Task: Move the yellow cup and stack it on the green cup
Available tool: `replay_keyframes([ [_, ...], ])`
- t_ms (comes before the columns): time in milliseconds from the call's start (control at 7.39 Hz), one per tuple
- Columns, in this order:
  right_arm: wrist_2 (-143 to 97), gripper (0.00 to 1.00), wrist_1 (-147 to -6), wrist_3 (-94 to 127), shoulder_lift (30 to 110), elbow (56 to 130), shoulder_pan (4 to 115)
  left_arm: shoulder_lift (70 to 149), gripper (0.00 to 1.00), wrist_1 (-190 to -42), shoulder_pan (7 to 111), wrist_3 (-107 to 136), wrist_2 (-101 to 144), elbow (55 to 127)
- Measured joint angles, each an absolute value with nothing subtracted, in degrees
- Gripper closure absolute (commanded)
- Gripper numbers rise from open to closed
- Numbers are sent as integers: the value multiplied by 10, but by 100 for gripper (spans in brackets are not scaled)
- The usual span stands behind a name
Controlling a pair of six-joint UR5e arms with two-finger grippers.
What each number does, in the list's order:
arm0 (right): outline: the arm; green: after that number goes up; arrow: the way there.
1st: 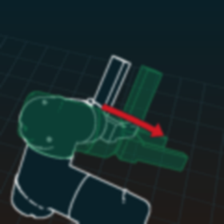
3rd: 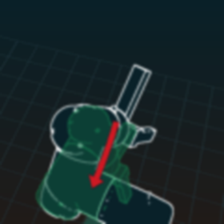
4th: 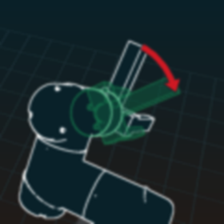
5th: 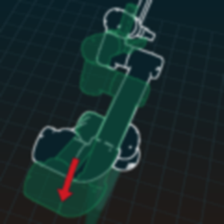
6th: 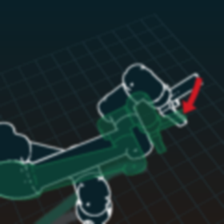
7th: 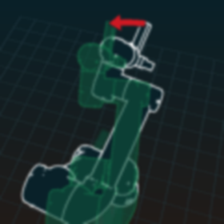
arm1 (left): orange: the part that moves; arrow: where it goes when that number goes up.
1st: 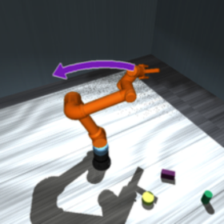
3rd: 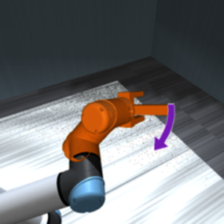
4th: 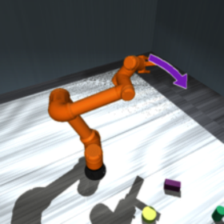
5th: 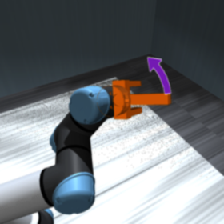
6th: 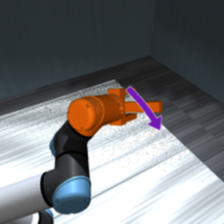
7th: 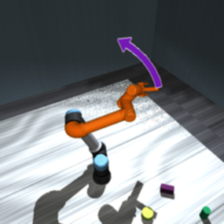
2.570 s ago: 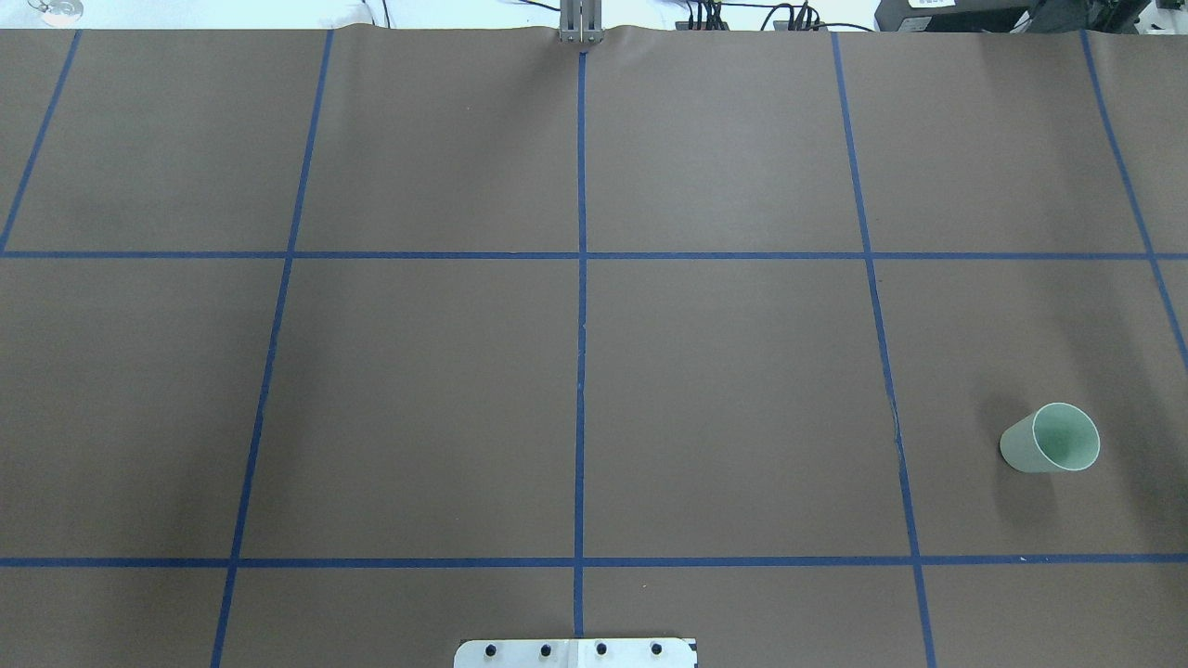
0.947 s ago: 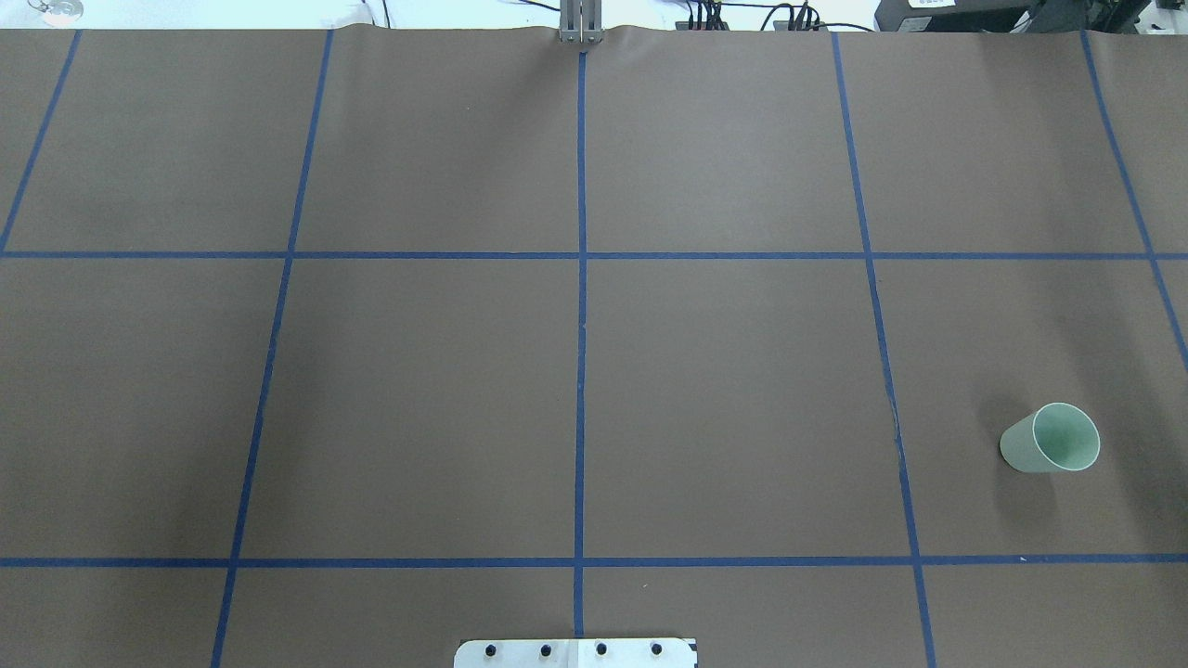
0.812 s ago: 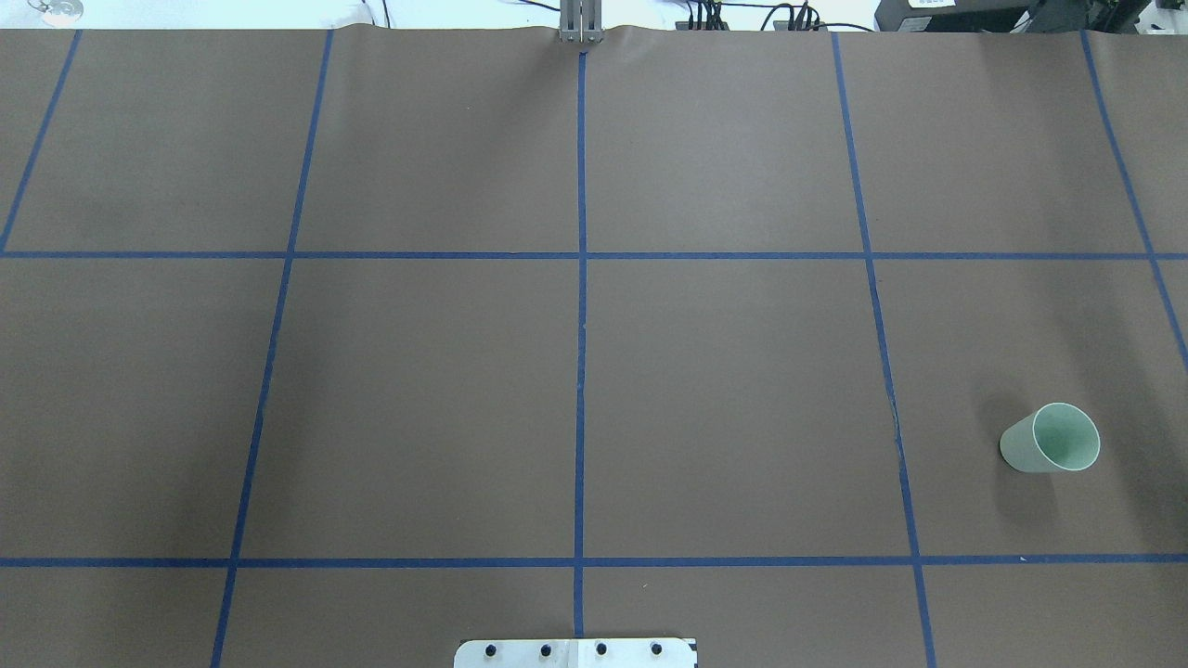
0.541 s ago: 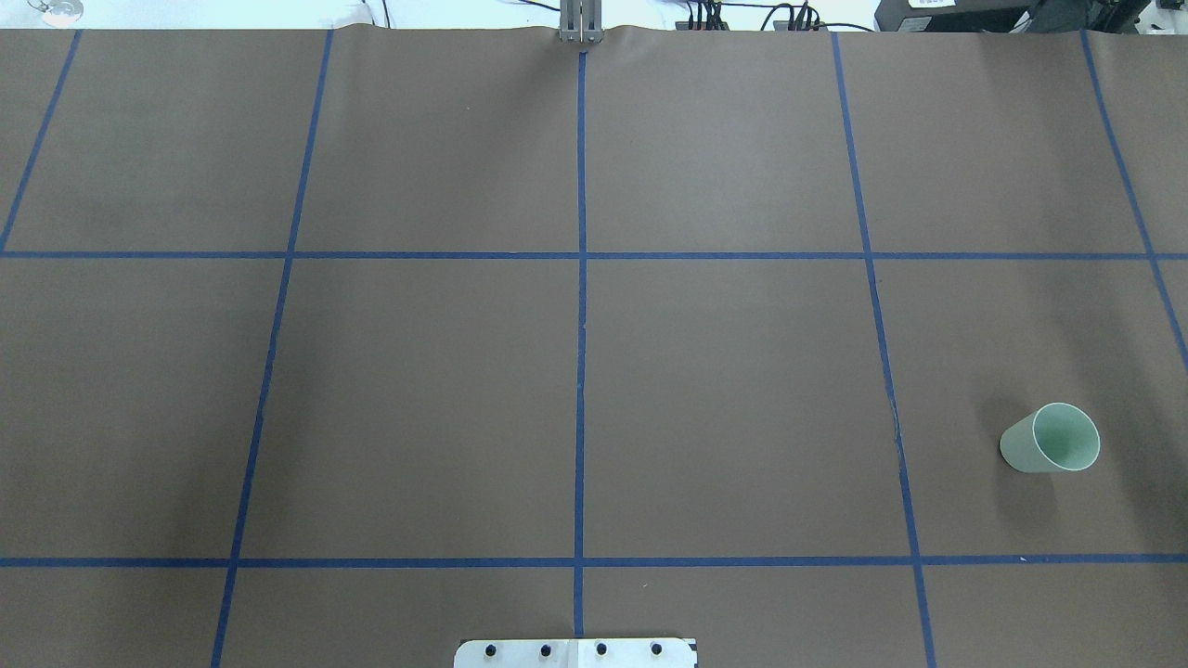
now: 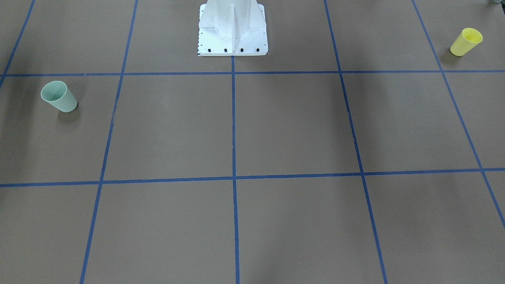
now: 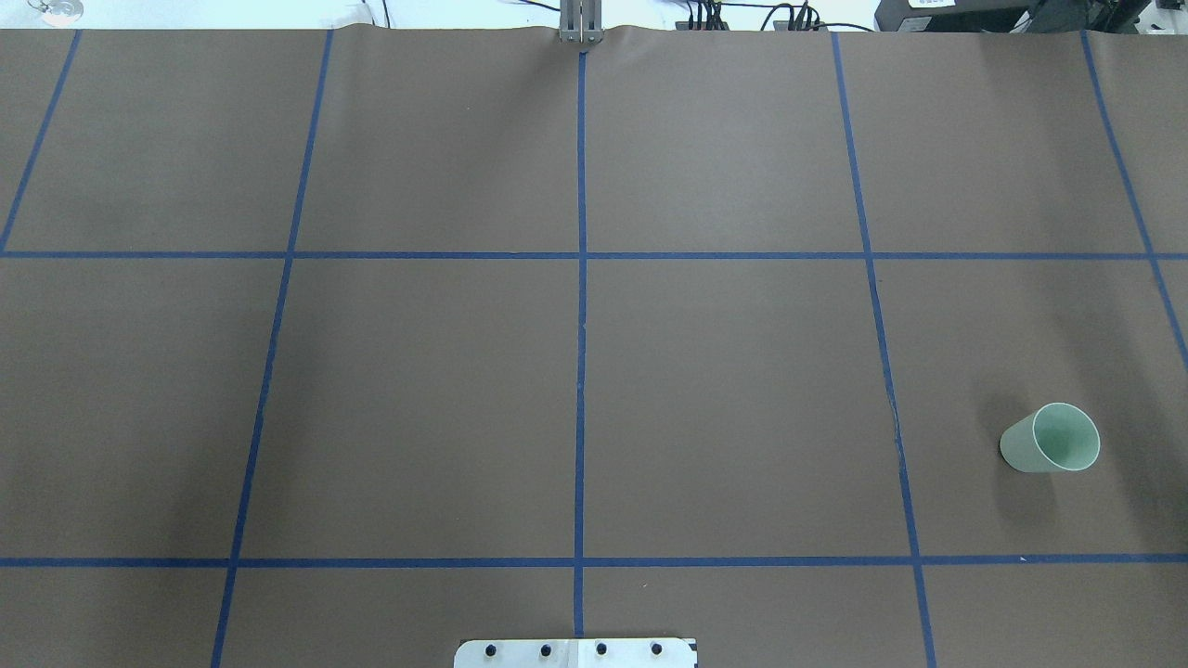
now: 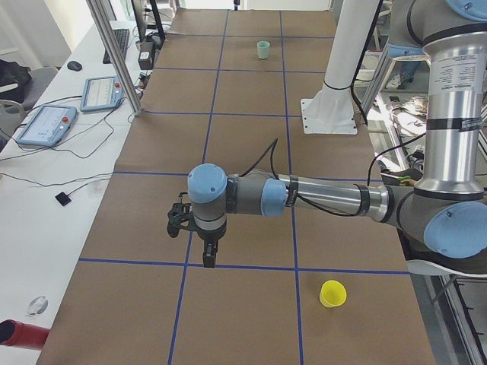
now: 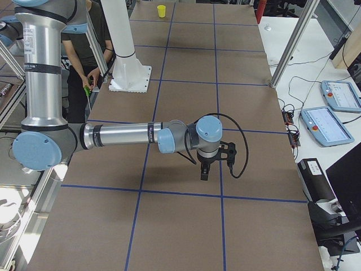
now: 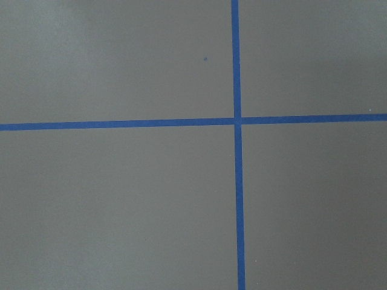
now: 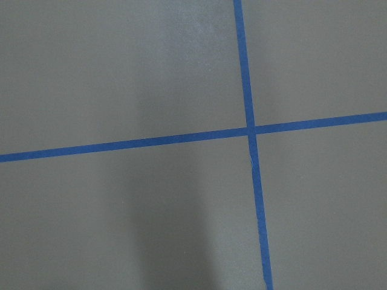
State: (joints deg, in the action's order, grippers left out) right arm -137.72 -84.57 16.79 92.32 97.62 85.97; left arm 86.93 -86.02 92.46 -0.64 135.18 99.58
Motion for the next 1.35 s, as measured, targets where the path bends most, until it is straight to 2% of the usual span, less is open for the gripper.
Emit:
replay_keyframes([
  [812,-1381,0,-846,169,925,972,860,863,0,-861,923,22,1370,997],
  [1353,-1381,0,-846,166,927,966,856,862,0,-945,856,354,1361,1015],
])
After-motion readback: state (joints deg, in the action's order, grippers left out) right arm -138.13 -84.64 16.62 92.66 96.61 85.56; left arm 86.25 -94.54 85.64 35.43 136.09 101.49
